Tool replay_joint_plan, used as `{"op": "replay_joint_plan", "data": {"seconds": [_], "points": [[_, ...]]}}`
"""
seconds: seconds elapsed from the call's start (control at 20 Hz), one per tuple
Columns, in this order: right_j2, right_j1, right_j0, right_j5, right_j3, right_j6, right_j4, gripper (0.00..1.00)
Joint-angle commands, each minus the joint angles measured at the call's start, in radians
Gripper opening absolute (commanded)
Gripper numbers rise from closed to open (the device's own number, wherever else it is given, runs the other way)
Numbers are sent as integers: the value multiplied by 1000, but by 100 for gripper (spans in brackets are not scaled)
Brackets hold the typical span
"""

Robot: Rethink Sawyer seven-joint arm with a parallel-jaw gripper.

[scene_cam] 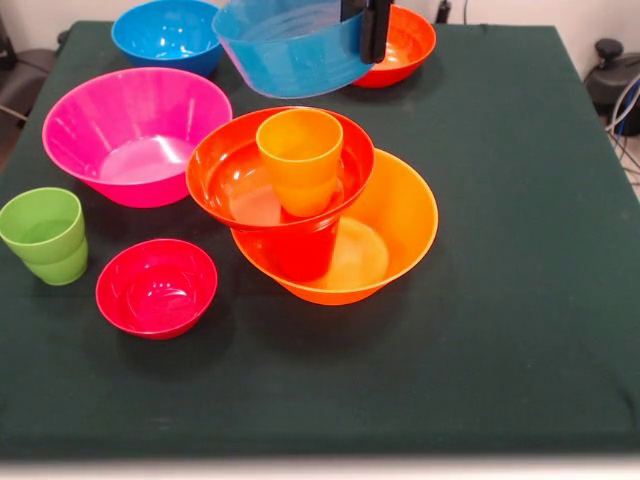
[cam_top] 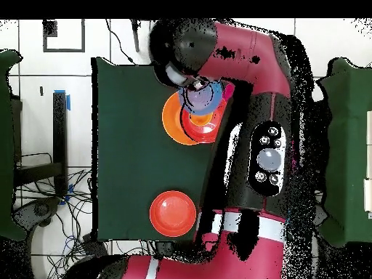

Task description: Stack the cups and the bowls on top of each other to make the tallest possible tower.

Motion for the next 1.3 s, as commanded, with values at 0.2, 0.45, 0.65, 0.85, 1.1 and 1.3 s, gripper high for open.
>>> {"op": "replay_joint_plan", "data": {"seconds": [0.2, 0.45, 0.65, 0.85, 1.1, 1.3], "points": [[111, 27, -3, -44, 103, -248, -81, 0], [107, 37, 3, -62, 102, -232, -91, 0], [109, 33, 2, -79, 122, -222, -88, 0], [114, 36, -4, -82, 128, -226, -85, 0], [115, 43, -7, -107, 137, -221, -90, 0], [117, 44, -7, -114, 138, -220, -93, 0]]}}
